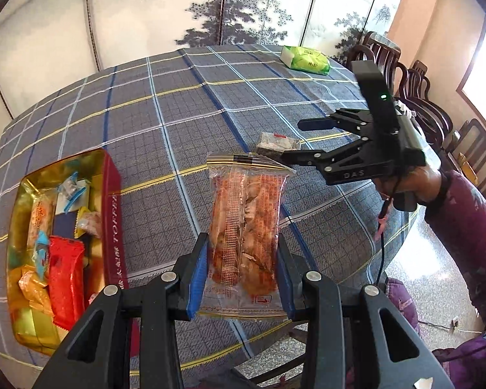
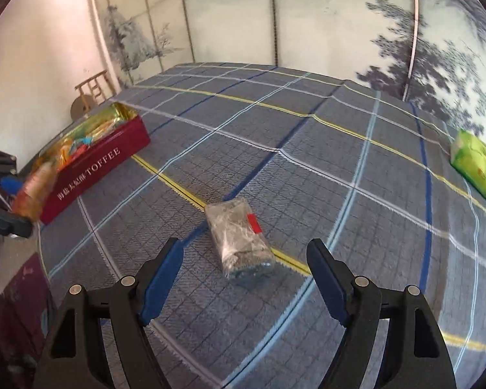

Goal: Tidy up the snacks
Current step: 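Carry the orange-snack bag to the tin with the left gripper while the right grasps the grey packet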

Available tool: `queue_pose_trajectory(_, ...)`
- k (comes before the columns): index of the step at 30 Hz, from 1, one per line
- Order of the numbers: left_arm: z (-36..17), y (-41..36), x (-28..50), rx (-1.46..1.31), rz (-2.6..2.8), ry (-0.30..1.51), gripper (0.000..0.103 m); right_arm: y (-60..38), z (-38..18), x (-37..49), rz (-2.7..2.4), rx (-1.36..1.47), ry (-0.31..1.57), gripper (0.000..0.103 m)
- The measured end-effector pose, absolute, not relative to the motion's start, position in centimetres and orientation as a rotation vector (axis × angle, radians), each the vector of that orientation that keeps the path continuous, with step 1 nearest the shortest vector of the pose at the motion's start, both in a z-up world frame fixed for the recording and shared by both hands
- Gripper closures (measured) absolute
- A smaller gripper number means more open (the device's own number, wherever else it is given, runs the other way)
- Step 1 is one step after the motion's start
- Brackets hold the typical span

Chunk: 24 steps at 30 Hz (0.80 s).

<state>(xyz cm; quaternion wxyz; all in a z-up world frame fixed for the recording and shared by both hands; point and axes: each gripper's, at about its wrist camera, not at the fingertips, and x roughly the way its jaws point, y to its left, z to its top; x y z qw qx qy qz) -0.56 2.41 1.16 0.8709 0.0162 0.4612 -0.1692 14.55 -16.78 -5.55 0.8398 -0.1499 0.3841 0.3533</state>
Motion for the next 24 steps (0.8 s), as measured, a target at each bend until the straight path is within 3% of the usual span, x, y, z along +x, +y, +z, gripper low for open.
queue_pose_trajectory(3, 2.0, 4.0, -1.5, 0.010, -0.319, 0.947, 0.069, -15.5, -6.8, 15.9, 0.798, -0.356, 0.862, 0.027)
queue_pose_trajectory(4, 2.2, 4.6, -1.9, 0.002, -0.301, 0.941, 0.069, -15.2, -7.1, 16.2, 0.811, -0.360, 0.867, 0.038)
queue_pose_trajectory(5, 2.5, 5.2, -2.1, -0.005, -0.282, 0.934, 0.069, -14.9, -7.3, 16.3, 0.825, -0.358, 0.883, 0.060)
queue_pose_trajectory(7, 3.2, 6.4, -2.7, -0.021, -0.251, 0.917, 0.069, -14.6, -7.6, 16.4, 0.819, -0.357, 0.906, 0.067)
queue_pose_trajectory(16, 4.8, 11.9, -4.3, -0.033, -0.092, 0.841, 0.069, -16.4, -6.3, 14.4, 0.647, -0.195, 0.868, 0.067)
queue_pose_trajectory(24, 2.7, 14.6, -4.1, -0.012, -0.003, 0.836, 0.069, -18.4, -7.3, 15.9, 0.443, -0.025, 0.863, 0.067)
